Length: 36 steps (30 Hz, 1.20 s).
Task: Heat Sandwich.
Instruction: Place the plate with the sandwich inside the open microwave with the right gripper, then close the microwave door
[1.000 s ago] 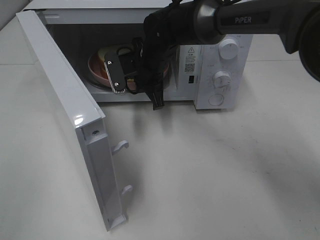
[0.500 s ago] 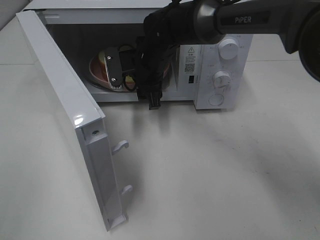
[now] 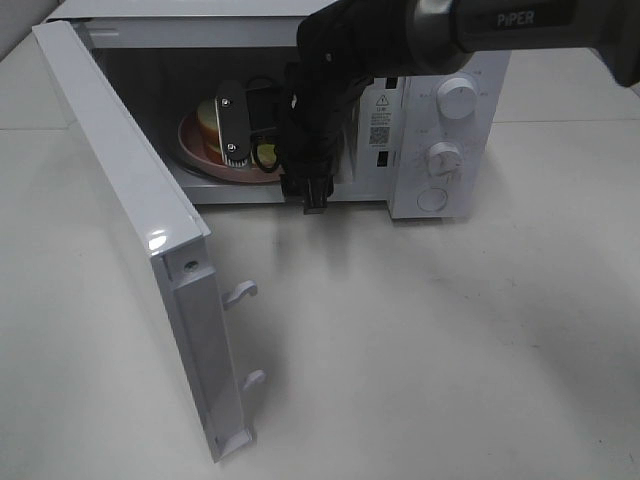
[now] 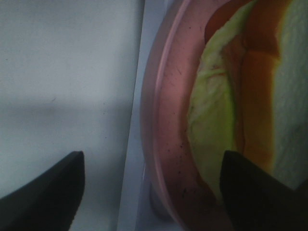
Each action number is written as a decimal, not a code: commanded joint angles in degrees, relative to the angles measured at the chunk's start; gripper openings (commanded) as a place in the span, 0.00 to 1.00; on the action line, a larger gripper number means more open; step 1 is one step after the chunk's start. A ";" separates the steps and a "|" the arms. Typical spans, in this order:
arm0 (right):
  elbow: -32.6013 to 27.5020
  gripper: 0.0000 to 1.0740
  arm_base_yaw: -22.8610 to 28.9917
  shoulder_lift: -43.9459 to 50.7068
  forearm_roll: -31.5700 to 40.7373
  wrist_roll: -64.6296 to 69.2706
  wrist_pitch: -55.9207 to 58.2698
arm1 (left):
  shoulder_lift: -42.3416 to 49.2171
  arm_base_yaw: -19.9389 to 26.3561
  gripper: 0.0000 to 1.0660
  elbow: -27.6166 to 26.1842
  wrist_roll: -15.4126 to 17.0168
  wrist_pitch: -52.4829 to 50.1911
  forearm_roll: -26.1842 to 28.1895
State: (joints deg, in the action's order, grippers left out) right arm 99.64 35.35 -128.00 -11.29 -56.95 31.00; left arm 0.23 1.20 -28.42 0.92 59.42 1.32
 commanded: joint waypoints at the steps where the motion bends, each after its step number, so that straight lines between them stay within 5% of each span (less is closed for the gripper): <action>1: -1.72 0.71 -0.06 2.18 -0.52 0.69 -0.80 | 1.15 0.11 0.95 0.06 -0.11 -0.11 0.11; 22: -15.99 0.71 0.11 16.56 -3.32 6.36 0.00 | 1.15 0.11 0.95 0.06 -0.11 -0.11 0.11; 36: -31.05 0.71 0.11 29.79 -3.61 9.05 -0.11 | 1.15 0.11 0.95 0.06 -0.11 -0.11 0.11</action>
State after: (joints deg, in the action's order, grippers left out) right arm 69.96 35.35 -100.04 -14.73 -48.59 30.48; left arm 0.23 1.20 -28.42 0.92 59.42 1.32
